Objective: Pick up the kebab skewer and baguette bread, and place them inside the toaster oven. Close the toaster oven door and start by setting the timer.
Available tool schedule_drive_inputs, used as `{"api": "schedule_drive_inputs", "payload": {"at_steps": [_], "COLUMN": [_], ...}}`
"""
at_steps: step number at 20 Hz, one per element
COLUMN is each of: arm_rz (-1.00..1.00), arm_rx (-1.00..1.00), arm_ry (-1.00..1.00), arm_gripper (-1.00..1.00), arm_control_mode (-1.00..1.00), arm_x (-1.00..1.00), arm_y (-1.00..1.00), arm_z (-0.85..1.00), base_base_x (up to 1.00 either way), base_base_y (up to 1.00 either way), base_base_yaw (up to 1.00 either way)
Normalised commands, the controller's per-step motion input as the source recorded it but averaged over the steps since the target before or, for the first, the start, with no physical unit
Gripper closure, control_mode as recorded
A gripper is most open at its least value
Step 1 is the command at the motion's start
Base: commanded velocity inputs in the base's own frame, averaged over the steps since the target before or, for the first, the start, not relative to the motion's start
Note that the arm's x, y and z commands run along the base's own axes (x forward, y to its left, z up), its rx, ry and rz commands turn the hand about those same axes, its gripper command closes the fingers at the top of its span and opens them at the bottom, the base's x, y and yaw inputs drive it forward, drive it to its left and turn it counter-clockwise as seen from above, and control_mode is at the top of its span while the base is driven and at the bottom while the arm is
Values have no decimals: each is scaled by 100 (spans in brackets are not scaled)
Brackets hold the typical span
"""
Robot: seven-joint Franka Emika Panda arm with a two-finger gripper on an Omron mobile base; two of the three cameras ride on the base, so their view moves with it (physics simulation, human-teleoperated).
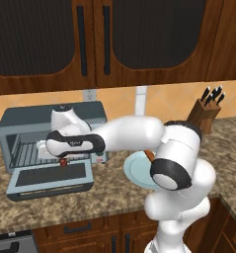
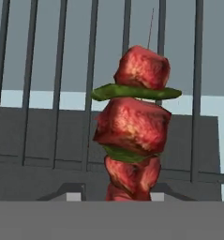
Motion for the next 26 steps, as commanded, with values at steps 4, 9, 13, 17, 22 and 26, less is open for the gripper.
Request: {"api": "schedule_drive_inputs", "payload": {"at_steps": [4,9,13,17,22,26], "arm_rz": [0,0,0,0,0,-1], "arm_rx": [-7,-4,-3,0,0,0], "arm_ry": [0,-4,-3,-4,-2,-1], "arm_gripper": [100,100,100,100,100,100], "arm_control_mode": [-100,-100,-100,-100,-100,-100], "arm_x": [-39,-3,0,26,49,32], "arm_y": [38,32,30,18,2,0], "arm_z": [6,10,-30,-24,0,-4], "base_base_x": [0,0,0,0,0,0], "base_base_y": [0,0,0,0,0,0], "base_base_yaw": [0,0,0,0,0,0]}}
